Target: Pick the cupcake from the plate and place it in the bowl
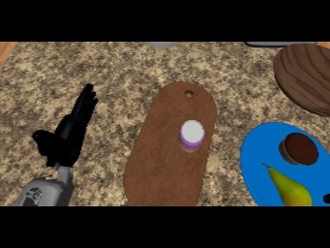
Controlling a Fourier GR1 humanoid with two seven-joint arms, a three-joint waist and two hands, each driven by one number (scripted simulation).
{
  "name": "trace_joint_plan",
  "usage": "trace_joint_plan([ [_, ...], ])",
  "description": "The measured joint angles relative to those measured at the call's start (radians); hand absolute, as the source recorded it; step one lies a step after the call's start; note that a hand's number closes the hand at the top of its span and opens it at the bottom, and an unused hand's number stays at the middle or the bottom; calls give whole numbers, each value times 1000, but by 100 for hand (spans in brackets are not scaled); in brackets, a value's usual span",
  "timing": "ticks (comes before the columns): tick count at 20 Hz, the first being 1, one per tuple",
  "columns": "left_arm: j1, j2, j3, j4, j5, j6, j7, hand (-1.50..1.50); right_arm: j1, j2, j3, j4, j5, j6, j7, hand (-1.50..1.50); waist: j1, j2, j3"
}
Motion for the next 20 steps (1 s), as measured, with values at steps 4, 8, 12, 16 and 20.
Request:
trace_joint_plan([
  [4, -5, -21, 12, 9, -19, -1, -4, 0, -14, 43, -2, 29, 14, 14, 6, -150, 1, 0, 0],
  [8, -4, -26, 32, 4, -25, -23, 4, 0, -22, 67, -20, 79, 34, 39, -23, -150, 1, 0, 0],
  [12, 14, -37, 38, -24, -41, -33, 18, 0, -28, 107, -23, 89, 49, 45, -14, -150, 2, 0, 0],
  [16, 15, -55, 48, -9, -59, -46, 0, 0, -43, 135, -22, 125, 95, 39, -45, -150, 1, 0, 0],
  [20, -2, -52, 68, -9, -57, -62, 16, 0, -82, 135, -17, 214, 166, 15, -104, -150, 3, 1, 0],
])
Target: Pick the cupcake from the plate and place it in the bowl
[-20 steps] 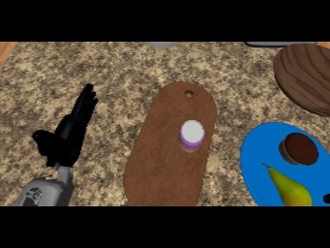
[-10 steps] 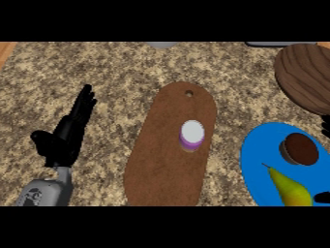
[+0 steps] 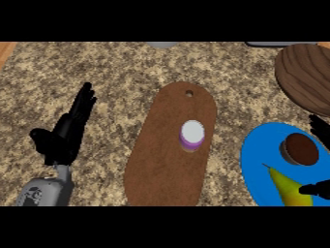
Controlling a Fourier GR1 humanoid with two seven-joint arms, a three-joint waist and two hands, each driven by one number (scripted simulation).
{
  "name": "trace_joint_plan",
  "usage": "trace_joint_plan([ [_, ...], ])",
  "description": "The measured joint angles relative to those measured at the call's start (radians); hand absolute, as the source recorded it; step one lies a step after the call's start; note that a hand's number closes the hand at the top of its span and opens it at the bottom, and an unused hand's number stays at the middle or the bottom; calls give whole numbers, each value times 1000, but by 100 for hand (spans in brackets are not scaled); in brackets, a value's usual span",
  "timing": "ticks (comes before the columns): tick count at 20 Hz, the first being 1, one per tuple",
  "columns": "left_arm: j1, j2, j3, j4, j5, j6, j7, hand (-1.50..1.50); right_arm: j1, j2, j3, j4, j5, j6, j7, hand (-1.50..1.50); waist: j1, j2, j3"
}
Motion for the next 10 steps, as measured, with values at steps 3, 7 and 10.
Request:
trace_joint_plan([
  [3, 3, -7, 1, 10, -7, -3, -15, 0, -15, 3, 15, 45, 78, -53, -30, -150, 1, 0, -1],
  [7, 22, -8, 4, -17, -10, -13, 2, 0, -25, 2, 38, 90, 158, -92, -61, -150, 1, -1, -2],
  [10, 41, -25, -6, -34, -25, -8, 1, 0, -75, 2, 46, 167, 191, -102, -81, -150, 2, -1, -2],
])
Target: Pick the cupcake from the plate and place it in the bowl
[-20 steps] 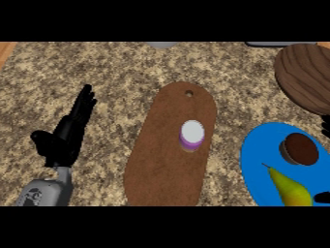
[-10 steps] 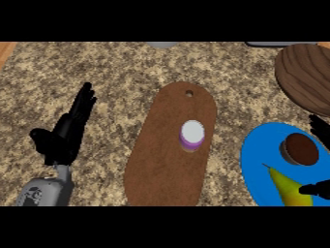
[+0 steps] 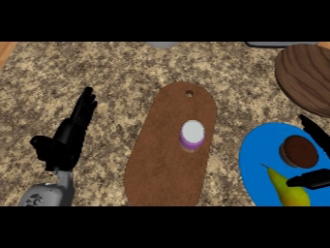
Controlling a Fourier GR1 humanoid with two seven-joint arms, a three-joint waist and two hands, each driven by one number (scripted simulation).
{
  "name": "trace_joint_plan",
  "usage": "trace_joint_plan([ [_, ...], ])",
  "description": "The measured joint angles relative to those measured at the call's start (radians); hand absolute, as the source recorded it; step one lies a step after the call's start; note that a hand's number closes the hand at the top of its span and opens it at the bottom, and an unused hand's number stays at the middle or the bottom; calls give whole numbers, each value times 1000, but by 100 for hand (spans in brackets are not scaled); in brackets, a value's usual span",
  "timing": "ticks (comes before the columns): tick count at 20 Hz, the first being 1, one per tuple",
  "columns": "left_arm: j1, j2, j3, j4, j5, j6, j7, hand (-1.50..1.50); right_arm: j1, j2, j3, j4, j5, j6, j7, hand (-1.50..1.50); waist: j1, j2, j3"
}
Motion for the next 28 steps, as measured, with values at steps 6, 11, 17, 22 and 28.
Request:
trace_joint_plan([
  [6, -16, 9, 23, 23, 2, -22, -12, 0, -29, -8, 61, 48, 75, 0, -92, 150, -1, 1, 0],
  [11, -32, -5, 27, 45, -8, -18, -15, 0, -25, -17, 100, 53, 139, -27, -197, 150, -1, -2, -3],
  [17, -56, -11, 46, 66, -10, -23, -13, 0, 15, 13, 101, -4, 128, -2, -207, 150, -4, -2, -3],
  [22, -42, -23, 25, 53, -25, -20, -10, 0, -87, 177, 116, -48, 136, -121, -7, 150, 3, -1, 0],
  [28, -43, -15, 35, 35, -17, -27, 5, 0, -201, 303, 120, -147, 139, -268, 72, 150, 1, -1, 1],
])
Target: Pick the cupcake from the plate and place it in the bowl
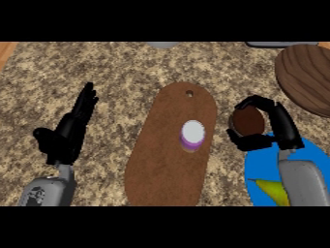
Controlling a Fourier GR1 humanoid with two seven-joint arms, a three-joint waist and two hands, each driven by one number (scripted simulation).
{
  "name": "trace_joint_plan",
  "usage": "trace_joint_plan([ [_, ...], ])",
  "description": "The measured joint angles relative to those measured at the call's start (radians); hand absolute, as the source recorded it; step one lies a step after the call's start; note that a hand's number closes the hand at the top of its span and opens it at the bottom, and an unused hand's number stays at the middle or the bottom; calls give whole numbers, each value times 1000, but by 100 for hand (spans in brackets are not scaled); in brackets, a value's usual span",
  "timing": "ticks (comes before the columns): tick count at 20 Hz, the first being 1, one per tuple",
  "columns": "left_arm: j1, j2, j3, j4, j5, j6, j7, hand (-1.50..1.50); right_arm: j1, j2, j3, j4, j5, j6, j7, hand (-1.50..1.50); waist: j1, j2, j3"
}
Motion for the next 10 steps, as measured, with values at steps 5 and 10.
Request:
trace_joint_plan([
  [5, -2, -5, 6, 17, -3, 6, -6, 0, -49, 32, 34, -153, 80, -109, 58, 150, -6, -1, 0],
  [10, 4, -6, 4, 13, -9, 6, -15, 0, -109, 12, 59, -325, 177, -122, 242, 150, -8, -2, 0],
])
